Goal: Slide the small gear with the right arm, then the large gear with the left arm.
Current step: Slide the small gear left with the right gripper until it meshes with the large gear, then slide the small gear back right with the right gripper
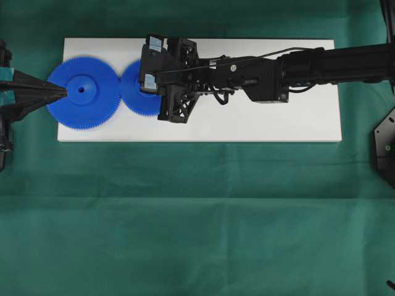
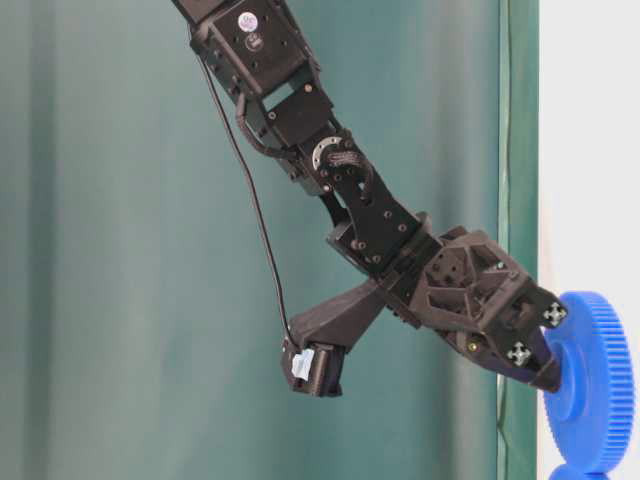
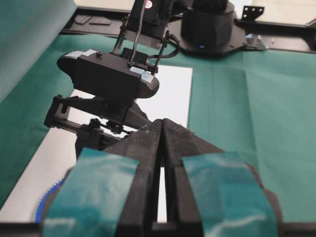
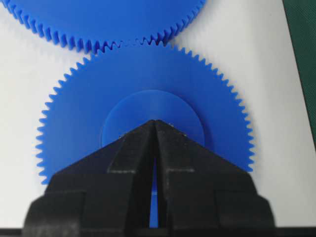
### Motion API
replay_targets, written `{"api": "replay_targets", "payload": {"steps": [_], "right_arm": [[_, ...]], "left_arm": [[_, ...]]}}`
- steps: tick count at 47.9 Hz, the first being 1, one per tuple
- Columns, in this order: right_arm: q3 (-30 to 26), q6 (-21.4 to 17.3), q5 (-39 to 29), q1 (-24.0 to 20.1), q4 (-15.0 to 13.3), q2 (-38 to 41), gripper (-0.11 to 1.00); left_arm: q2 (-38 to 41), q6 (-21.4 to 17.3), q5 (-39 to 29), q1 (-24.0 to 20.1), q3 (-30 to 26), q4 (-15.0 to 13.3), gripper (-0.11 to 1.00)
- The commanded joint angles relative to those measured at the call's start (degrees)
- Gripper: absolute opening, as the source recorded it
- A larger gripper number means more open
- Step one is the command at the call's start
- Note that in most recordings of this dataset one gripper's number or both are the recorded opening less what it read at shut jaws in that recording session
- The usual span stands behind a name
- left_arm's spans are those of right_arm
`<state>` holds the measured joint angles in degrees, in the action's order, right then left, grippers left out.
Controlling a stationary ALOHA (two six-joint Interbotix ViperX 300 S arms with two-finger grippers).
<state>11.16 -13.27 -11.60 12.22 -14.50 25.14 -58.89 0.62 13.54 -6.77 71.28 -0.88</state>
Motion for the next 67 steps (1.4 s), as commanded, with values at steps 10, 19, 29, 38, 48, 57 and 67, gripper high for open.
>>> {"api": "replay_targets", "payload": {"steps": [10, 19, 29, 38, 48, 57, 67], "right_arm": [[0.8, -0.4, -3.7, -0.5, 0.0, -0.2, 0.50], [2.7, -1.6, -5.4, 0.0, 0.0, -0.5, 0.50], [9.4, -4.9, -5.2, 1.4, 0.0, -3.3, 0.50], [19.2, -9.6, -4.9, 3.4, 0.0, -7.7, 0.50], [31.6, -14.2, -4.4, 5.7, 0.0, -14.2, 0.50], [41.6, -18.3, -4.2, 6.9, 0.0, -20.7, 0.50], [49.8, -24.3, -5.7, 7.1, 0.0, -27.3, 0.50]], "left_arm": [[0.3, 0.3, 0.1, -0.1, -0.7, 0.0, -0.01], [0.3, 0.3, 0.1, 0.0, -0.7, -0.1, -0.01], [0.3, 0.2, -0.2, 0.0, -0.5, -0.1, -0.01], [0.3, 0.1, -0.4, 0.0, 0.0, -0.1, -0.01], [0.8, -0.3, -0.4, 0.0, 0.0, -0.1, -0.01], [1.3, -0.3, -0.4, -0.1, 0.0, 0.0, -0.01], [1.5, -0.3, -0.4, 0.0, -0.1, 0.0, -0.01]]}}
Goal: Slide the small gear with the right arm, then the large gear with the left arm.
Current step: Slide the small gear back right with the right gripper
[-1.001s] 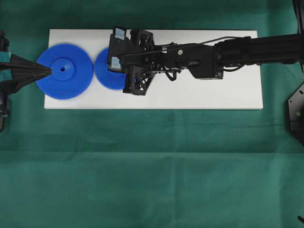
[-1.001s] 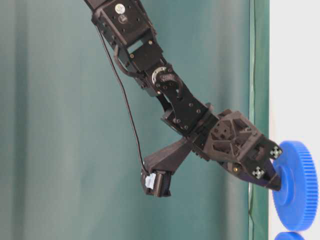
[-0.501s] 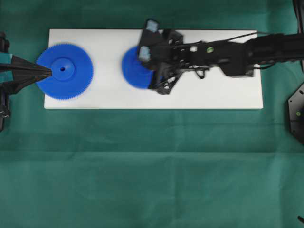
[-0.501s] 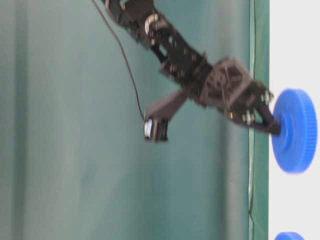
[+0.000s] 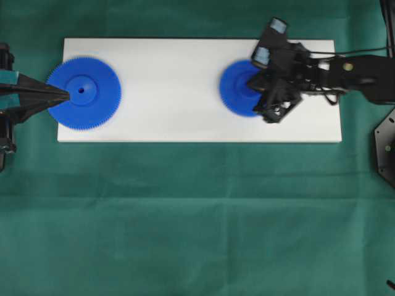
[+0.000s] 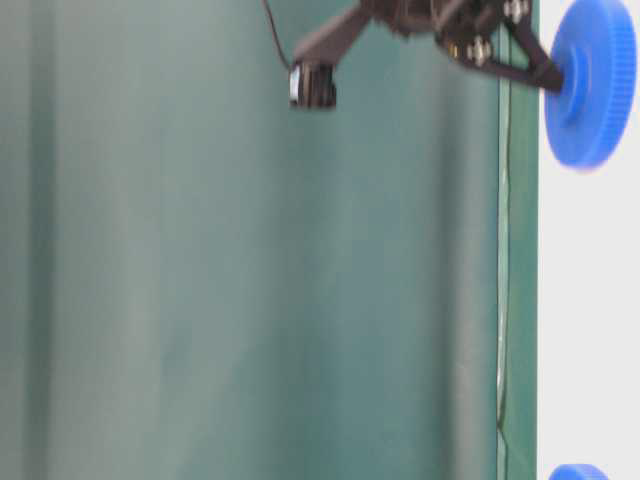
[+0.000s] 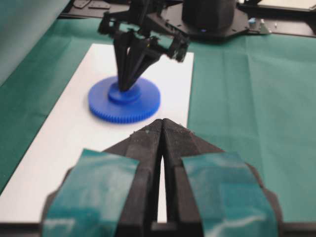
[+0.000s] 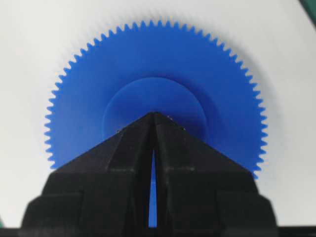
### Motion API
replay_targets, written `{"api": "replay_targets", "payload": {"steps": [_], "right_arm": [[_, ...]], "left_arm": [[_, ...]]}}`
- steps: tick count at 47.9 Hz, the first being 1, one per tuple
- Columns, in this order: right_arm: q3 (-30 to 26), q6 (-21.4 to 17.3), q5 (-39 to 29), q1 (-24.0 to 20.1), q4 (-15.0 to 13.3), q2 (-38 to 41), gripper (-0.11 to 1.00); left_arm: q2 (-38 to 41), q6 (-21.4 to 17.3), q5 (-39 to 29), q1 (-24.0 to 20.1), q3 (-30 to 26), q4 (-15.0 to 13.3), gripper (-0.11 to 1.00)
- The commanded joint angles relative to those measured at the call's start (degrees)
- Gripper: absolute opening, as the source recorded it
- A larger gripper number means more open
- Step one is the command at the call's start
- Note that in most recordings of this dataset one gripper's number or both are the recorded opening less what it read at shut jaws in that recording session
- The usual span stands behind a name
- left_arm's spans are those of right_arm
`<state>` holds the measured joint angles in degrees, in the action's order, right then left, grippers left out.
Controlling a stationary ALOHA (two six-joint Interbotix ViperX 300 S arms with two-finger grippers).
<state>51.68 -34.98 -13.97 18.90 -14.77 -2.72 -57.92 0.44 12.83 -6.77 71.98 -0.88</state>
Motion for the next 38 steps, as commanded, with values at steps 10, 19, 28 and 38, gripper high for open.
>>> {"api": "replay_targets", "payload": {"steps": [10, 19, 28, 38], "right_arm": [[14.9, -7.7, -10.5, 0.4, -0.9, -6.9, 0.50], [17.6, -13.4, -17.1, 0.6, -3.9, -14.0, 0.50], [18.5, -19.4, -18.8, 0.6, -8.7, -19.1, 0.50], [18.6, -20.9, -18.3, 0.6, -10.7, -19.9, 0.50]], "left_arm": [[0.9, -0.1, 0.3, -0.1, -1.1, -0.1, -0.01], [1.9, -0.1, 0.4, -0.1, -1.2, 0.0, -0.01], [2.2, -0.2, 0.5, 0.0, -1.3, -0.1, -0.01], [2.2, -0.1, 0.4, -0.1, -1.0, 0.0, -0.01]]}}
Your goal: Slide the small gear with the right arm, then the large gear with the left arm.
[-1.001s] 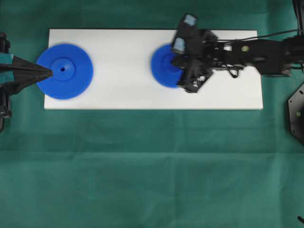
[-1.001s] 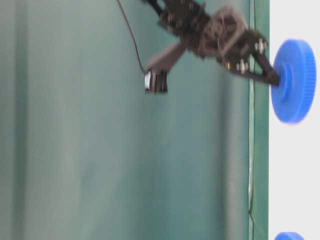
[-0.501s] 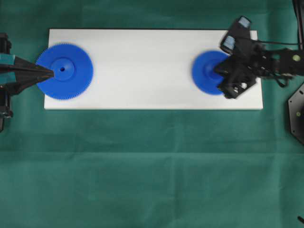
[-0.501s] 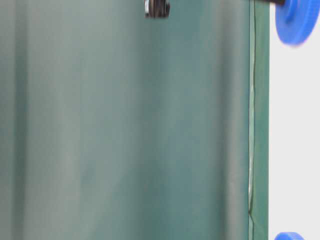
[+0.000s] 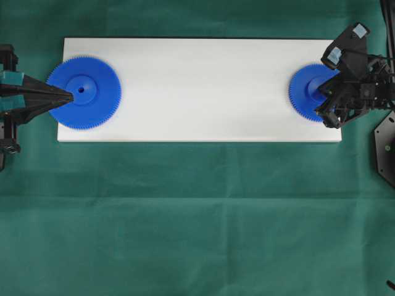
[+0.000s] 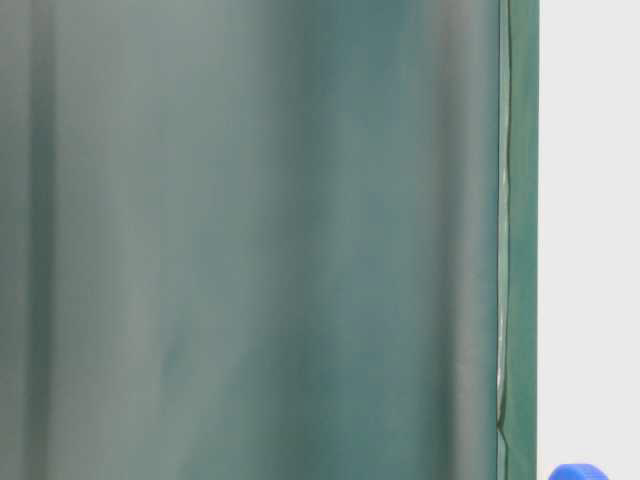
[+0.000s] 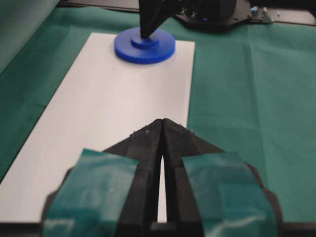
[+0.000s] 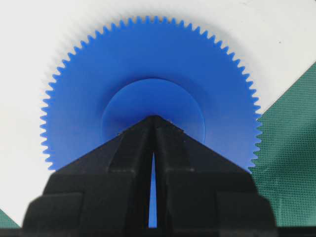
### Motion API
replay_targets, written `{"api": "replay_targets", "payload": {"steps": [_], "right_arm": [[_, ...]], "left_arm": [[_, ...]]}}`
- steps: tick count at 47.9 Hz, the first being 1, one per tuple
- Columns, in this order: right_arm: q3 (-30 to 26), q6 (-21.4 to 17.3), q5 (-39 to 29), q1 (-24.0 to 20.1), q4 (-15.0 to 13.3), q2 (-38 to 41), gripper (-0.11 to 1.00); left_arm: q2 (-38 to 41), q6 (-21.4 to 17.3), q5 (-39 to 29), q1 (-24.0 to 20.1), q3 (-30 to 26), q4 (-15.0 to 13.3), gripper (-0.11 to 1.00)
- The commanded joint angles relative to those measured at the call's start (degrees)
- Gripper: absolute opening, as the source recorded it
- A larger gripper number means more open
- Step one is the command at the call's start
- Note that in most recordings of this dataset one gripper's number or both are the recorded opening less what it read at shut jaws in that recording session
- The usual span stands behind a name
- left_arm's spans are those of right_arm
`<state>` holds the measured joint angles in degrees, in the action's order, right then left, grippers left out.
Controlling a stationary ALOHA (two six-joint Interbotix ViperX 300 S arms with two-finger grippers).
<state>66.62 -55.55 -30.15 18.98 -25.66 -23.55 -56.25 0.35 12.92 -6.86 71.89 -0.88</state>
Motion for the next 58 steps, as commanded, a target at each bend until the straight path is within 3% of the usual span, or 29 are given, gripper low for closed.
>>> {"api": "replay_targets", "payload": {"steps": [1, 14, 23, 47, 58], "right_arm": [[3.7, -0.4, -1.9, 0.5, 0.2, 1.0, 0.50], [3.3, -0.3, 1.6, 0.6, -0.3, 0.9, 0.50], [2.1, -0.3, 1.8, 0.4, -2.5, -1.2, 0.50], [-1.7, -0.4, 1.9, -2.7, -13.1, -14.4, 0.50], [-1.7, -0.4, 6.0, -3.2, -17.8, -18.5, 0.50]], "left_arm": [[0.5, 0.0, 0.4, 0.0, -0.9, 0.0, -0.01], [0.4, 0.0, 0.4, 0.0, -0.9, 0.0, -0.01], [0.3, 0.0, 0.4, 0.0, -1.1, -0.1, -0.01], [0.3, 0.0, 0.4, -0.1, -0.8, 0.0, -0.01], [0.3, 0.0, 0.4, -0.4, -0.6, 0.0, -0.01]]}}
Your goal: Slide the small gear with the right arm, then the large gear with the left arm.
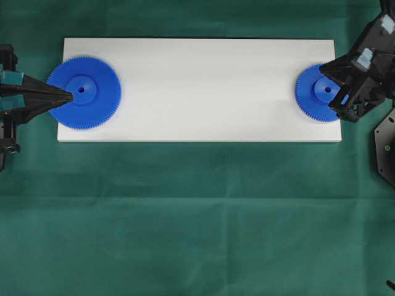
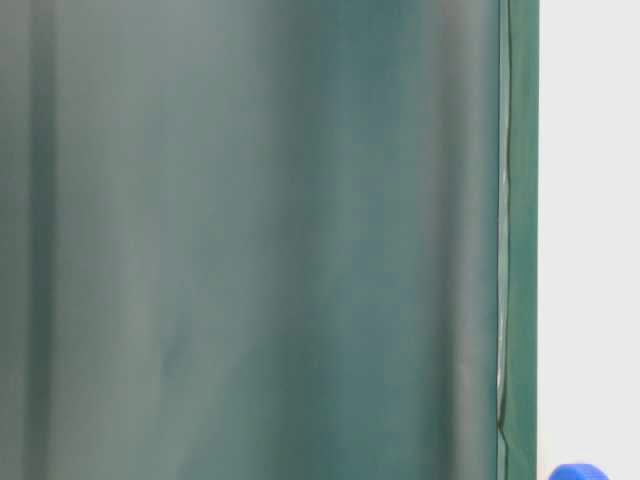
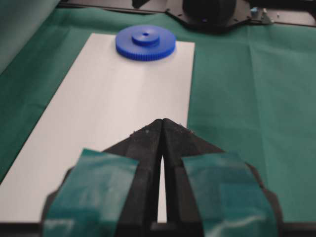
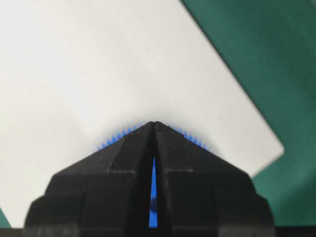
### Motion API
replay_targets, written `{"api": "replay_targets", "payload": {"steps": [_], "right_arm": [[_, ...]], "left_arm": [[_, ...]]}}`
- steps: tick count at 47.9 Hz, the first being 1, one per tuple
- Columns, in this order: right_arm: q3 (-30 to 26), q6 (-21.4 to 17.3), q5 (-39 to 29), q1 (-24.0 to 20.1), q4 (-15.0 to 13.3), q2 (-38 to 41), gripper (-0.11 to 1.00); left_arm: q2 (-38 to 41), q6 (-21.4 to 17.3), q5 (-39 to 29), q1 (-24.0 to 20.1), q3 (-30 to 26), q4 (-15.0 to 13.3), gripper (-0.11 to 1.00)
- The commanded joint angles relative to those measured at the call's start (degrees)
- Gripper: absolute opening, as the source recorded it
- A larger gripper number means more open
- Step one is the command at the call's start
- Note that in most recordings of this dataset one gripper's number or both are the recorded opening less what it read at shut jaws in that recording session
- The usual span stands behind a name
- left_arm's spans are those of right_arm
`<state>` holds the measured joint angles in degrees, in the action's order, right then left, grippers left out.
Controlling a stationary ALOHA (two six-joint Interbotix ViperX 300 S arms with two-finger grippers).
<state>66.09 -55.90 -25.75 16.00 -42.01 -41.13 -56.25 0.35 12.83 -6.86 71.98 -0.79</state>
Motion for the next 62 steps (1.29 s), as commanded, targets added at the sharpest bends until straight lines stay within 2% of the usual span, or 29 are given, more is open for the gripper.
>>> {"api": "replay_targets", "payload": {"steps": [1, 5, 20, 36, 42, 56, 62], "right_arm": [[-1.1, 0.0, 2.0, -0.2, -1.8, -1.4, 0.50], [-1.0, 0.0, 3.0, -0.2, -2.5, -2.7, 0.50], [0.4, 0.0, 4.1, -0.2, -2.7, -4.8, 0.50], [2.3, 0.1, 17.9, -0.2, -2.7, -4.8, 0.50], [2.5, 0.1, 19.2, -0.2, -2.8, -4.8, 0.50], [2.9, 0.2, 19.4, -0.2, -2.8, -4.8, 0.50], [3.0, 0.2, 19.4, -0.3, -2.8, -4.8, 0.50]], "left_arm": [[0.2, 0.0, 0.4, -0.4, -0.7, -0.2, -0.01], [0.2, 0.1, 0.4, -0.4, -0.7, -0.1, -0.01], [0.3, 0.1, 0.4, -0.4, -0.8, -0.1, -0.01], [0.4, 0.2, 0.4, -0.4, -0.7, -0.1, -0.01], [0.4, 0.1, 0.3, -0.7, -1.0, -0.1, -0.01], [0.7, -0.4, 0.3, -5.5, -2.1, -0.1, -0.01], [0.7, -0.7, 0.2, -9.0, -2.2, -0.1, -0.01]]}}
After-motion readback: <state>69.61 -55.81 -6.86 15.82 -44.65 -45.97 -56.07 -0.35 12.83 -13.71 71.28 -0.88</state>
